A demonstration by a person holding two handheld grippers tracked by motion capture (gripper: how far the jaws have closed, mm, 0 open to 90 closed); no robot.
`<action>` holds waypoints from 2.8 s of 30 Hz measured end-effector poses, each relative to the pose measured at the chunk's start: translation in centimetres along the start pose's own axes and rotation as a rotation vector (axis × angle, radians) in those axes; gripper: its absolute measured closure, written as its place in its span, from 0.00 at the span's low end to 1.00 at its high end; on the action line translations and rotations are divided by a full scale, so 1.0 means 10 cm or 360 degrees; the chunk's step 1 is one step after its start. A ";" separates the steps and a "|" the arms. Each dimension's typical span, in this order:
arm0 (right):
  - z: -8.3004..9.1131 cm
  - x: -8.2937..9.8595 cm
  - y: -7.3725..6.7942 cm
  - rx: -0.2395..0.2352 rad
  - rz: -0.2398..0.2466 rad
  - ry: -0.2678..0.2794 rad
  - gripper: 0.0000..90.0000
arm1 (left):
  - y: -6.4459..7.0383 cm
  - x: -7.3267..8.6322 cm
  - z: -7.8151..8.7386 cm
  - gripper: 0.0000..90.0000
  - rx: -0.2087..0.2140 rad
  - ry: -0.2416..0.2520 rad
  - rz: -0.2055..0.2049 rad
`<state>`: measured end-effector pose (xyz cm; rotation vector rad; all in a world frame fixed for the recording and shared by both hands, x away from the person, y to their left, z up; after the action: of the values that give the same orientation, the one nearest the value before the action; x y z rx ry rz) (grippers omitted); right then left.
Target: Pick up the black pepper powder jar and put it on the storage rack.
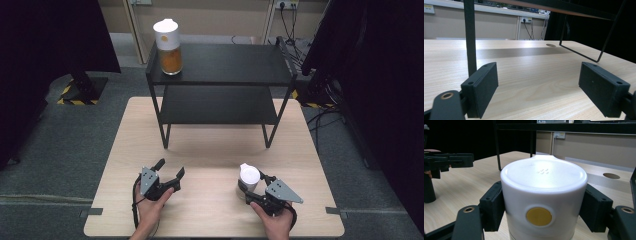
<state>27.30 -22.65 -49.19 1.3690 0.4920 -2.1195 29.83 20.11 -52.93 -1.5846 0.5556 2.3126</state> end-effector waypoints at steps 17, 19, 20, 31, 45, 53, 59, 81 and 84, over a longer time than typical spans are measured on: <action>0.00 0.00 -0.02 0.0001 -0.0019 0.0012 0.34 | 0.00 0.00 0.00 0.17 0.0001 -0.0003 -0.0008; 0.00 0.00 -0.02 -0.0004 -0.0027 0.0013 0.34 | 0.00 0.00 0.00 0.17 0.0002 -0.0002 -0.0011; 0.00 0.00 -0.02 -0.0003 -0.0029 0.0013 0.34 | 0.01 0.00 0.00 0.17 0.0002 -0.0003 -0.0012; 0.09 -0.07 0.00 0.0036 -0.0048 0.0079 0.34 | 0.01 0.00 0.00 0.17 0.0003 -0.0001 -0.0014; 0.22 -0.22 0.04 0.0083 -0.0059 0.0172 0.34 | 0.02 0.00 0.00 0.17 0.0001 -0.0003 -0.0022; 0.30 -0.33 0.09 0.0123 -0.0062 0.0230 0.34 | 0.01 -0.01 -0.01 0.16 0.0010 -0.0015 -0.0013; 0.34 -0.38 0.11 0.0140 -0.0065 0.0257 0.34 | 0.01 -0.02 -0.01 0.16 0.0020 -0.0035 -0.0020; 0.43 -0.57 0.18 0.0189 -0.0064 0.0342 0.34 | 0.00 -0.02 -0.02 0.16 0.0026 -0.0041 -0.0003; 0.45 -0.63 0.19 0.0193 -0.0057 0.0365 0.34 | 0.00 -0.02 -0.02 0.16 0.0026 -0.0041 -0.0003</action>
<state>27.35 -25.04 -41.60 1.6954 0.4873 -2.0601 30.05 20.05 -52.77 -1.5447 0.5655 2.3178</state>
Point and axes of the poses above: each handheld gripper's, and its own axes: z roughly backward along the jaws, x roughly out of its underside, y roughly to its right, the point moved 9 cm from there along -z, roughly forward along the jaws, and after that the axes turned 14 degrees about -y, right-handed, at the moved point
